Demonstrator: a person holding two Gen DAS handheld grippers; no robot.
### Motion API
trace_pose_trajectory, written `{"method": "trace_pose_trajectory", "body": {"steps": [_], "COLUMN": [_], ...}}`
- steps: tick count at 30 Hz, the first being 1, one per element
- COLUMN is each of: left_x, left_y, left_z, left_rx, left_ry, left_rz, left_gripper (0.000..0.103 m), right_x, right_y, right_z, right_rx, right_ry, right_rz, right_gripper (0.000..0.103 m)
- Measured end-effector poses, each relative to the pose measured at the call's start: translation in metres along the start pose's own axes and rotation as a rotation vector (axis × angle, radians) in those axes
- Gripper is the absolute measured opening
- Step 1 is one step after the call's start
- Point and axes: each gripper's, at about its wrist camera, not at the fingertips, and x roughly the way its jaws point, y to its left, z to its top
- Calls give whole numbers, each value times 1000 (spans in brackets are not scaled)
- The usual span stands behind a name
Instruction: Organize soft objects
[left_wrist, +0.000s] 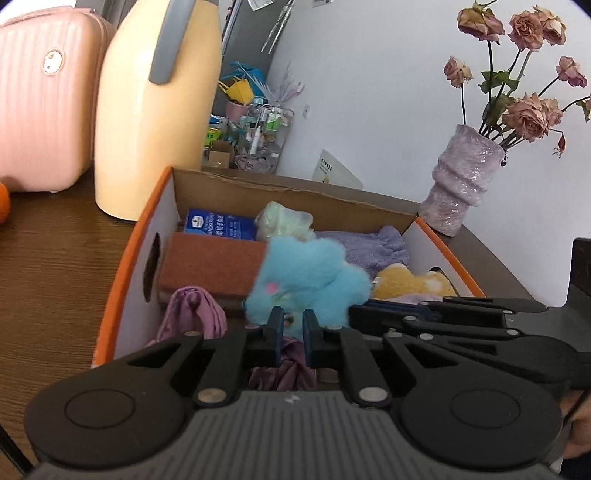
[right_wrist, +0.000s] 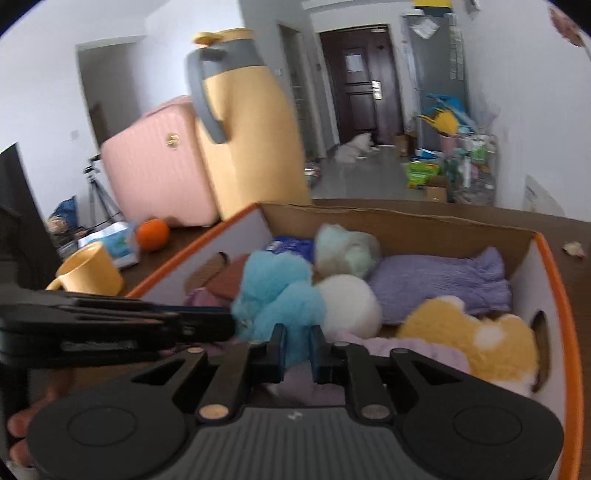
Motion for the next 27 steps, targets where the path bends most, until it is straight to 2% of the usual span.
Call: {"method": "trace_pose_trajectory", "body": {"steps": [2,6,10,15,18,20,23,24,25,26,27], "left_x": [-4,-31,-60,-94,-103,-109,-119,-123,-129,-135,-141], "left_y": [0,-14,-30,-42,-54,-60,-72,-75,-79,-82,-84], "left_z": [2,10,15,8,1,-3,-9,-12,-16,-21,-27], "left_rx": [1,29,35,56,83,101,122,134,146,149,153], "left_ry": [-2,-43,-87,-120,-129,-135,-160,-175,-195,-213,-235], "left_rz": [10,38,88,144,177,195,231,245,261,269,268], "left_gripper": [13,14,20,28,35,42,56,65,77,83,92], "right_x": [-6,-9,-20,-39,-70,-99,-144,-159,-175,-188,-199], "right_y": [-1,-2,-23,-30,-21,-13,-4,-1,2,6,9], "right_z": [0,-11,-24,-35,-30,-24,-21,-23,-27,-33,-41], "right_rx": [-10,-119,-52,-43,4,8,11,14,10,2,-10], "right_ry": [-2,35,28,-7,-56,-110,-165,-184,-209,-237,-269], "right_rz": [-30,-173,-171,-198,-179,-185,-258,-271,-281,-295,-315], "right_gripper": [15,9,6,7,20,43,50,52,59,72,81]}}
